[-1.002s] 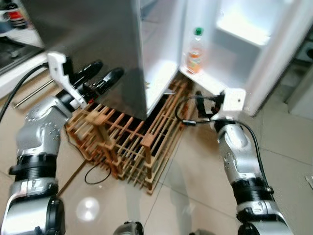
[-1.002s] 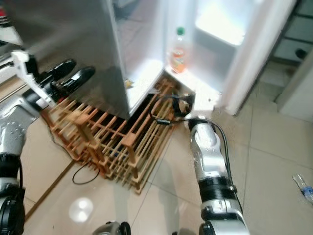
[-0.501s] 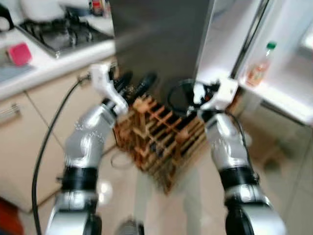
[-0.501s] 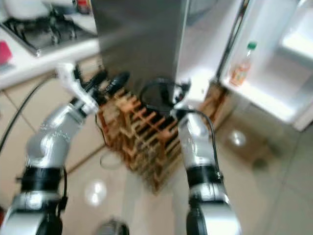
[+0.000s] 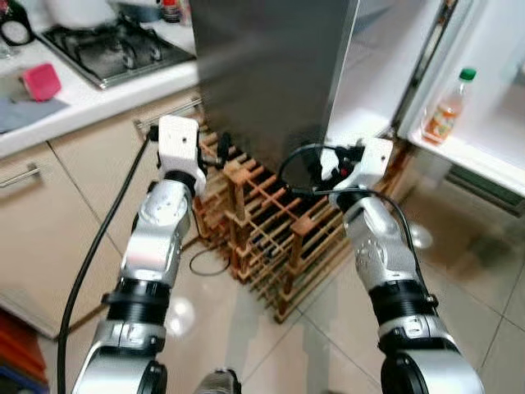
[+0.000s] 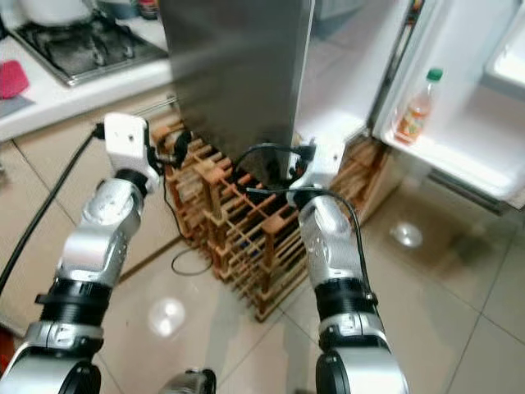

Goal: Restocking fridge

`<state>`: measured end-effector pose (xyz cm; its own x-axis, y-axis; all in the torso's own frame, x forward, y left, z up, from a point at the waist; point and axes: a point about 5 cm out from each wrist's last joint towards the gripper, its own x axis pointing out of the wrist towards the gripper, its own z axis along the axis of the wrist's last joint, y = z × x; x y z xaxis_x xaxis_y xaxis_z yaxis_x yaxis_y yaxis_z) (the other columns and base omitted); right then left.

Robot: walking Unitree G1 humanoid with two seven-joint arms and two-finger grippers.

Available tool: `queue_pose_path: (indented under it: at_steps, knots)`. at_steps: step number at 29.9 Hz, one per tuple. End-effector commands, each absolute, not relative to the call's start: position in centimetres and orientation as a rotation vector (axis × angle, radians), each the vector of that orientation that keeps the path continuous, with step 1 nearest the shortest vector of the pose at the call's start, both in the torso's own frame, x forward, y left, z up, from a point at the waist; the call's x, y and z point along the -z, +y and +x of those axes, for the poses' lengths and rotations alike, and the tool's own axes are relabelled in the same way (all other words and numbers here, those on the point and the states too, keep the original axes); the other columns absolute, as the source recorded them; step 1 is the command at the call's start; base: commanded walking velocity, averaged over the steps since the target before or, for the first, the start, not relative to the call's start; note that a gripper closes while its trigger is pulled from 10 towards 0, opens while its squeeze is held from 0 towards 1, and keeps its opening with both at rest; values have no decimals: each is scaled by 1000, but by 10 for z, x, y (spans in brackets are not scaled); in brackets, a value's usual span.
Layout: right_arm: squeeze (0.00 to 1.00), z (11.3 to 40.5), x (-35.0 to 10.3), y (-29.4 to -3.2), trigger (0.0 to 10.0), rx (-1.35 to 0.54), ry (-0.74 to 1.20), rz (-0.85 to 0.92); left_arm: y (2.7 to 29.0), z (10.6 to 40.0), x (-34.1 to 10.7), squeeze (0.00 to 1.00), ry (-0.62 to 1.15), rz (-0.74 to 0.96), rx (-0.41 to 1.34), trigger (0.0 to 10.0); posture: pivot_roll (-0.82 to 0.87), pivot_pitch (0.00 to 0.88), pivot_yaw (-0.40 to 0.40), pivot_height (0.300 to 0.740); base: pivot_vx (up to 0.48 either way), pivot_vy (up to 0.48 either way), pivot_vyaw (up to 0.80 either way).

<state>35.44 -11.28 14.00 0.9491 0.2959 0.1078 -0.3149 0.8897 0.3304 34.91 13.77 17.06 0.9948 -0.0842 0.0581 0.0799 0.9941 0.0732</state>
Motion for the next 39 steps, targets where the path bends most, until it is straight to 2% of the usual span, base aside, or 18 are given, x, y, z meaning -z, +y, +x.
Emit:
queue_pose_path:
  at_steps: [1,4,8,12,18,21,27,33,39]
  knots:
    - [0,354,-143,-113,10000,-326,-66,332,136,351,-169,0,-53,76,69,10000,-22,0,18,740,0,0,519]
    - [0,353,-140,-109,10000,-341,-59,334,137,350,-179,0,-111,153,63,10000,6,0,20,740,0,0,506]
    - [0,353,-136,-109,10000,-340,-50,333,145,347,-179,0,-118,151,34,10000,24,0,23,740,0,0,503]
    - [0,351,-132,-108,10000,-338,-41,336,165,342,-161,0,-67,197,-27,10000,46,0,16,740,0,0,503]
    - [0,344,-122,-98,10000,-397,-14,294,172,336,-137,0,2,153,-34,10000,78,0,-4,740,0,0,501]
    - [0,341,-112,-99,10000,-390,16,309,167,335,-141,0,-27,160,-40,10000,94,0,-34,740,0,0,496]
    - [0,342,-112,-104,10000,-378,16,297,161,339,-148,0,-63,144,-24,10000,88,0,-42,740,0,0,498]
    - [12,352,-132,-119,10000,-314,-67,273,134,354,-179,0,-193,127,87,10000,34,0,-27,740,0,0,494]
    - [12,352,-131,-118,10000,-336,-69,252,125,354,-175,0,-177,88,77,10000,34,0,-40,740,0,0,497]
